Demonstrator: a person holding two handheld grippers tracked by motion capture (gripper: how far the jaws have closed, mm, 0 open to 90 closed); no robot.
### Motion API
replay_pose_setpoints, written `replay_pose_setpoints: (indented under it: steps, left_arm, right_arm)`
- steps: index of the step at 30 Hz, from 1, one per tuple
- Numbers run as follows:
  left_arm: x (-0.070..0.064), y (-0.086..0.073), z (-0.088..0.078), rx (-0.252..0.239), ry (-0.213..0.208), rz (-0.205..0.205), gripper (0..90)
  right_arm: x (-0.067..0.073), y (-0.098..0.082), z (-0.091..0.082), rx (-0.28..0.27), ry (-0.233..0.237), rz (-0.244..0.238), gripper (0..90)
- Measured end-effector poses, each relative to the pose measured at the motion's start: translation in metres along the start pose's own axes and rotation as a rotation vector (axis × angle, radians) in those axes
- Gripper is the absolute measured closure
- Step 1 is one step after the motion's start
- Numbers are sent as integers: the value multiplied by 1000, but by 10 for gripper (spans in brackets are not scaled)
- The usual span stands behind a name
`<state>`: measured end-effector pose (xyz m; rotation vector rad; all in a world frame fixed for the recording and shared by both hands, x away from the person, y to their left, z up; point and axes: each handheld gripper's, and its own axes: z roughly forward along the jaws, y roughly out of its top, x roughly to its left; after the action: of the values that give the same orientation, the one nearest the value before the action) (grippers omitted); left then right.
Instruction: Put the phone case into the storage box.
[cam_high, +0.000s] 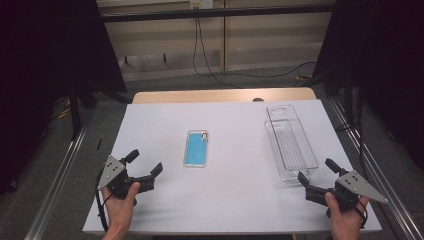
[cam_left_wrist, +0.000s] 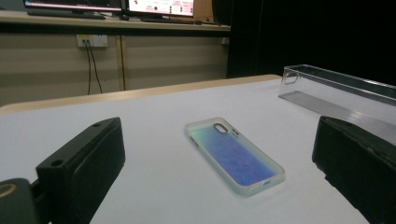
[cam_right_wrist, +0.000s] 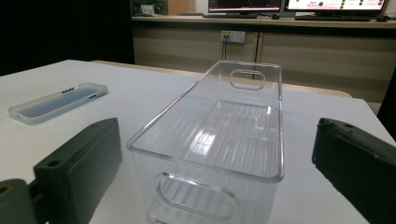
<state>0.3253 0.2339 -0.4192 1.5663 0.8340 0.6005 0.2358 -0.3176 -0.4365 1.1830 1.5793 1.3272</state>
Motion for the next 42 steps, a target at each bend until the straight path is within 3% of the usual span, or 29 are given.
replay_pose_setpoints:
  steps: [9, 16, 21, 25, 28, 42]
  left_arm:
    - [-12, 4, 22, 3, -32, 48, 25]
    - [-19, 7, 35, 4, -50, 48, 23]
    - [-25, 10, 46, 3, -49, 48, 24]
    - [-29, 12, 55, 6, -17, 83, 37]
    - [-30, 14, 62, 0, -24, 66, 37]
    - [-39, 23, 90, -3, -36, 65, 48]
  right_arm:
    - [1, 0, 0, 2, 5, 0, 13]
    - [1, 0, -1, 0, 10, 0, 14]
    - [2, 0, 0, 2, 13, 0, 15]
    - [3, 1, 0, 4, 17, -4, 15]
    - [3, 0, 0, 4, 20, -6, 15]
    - [2, 0, 0, 11, 18, 1, 18]
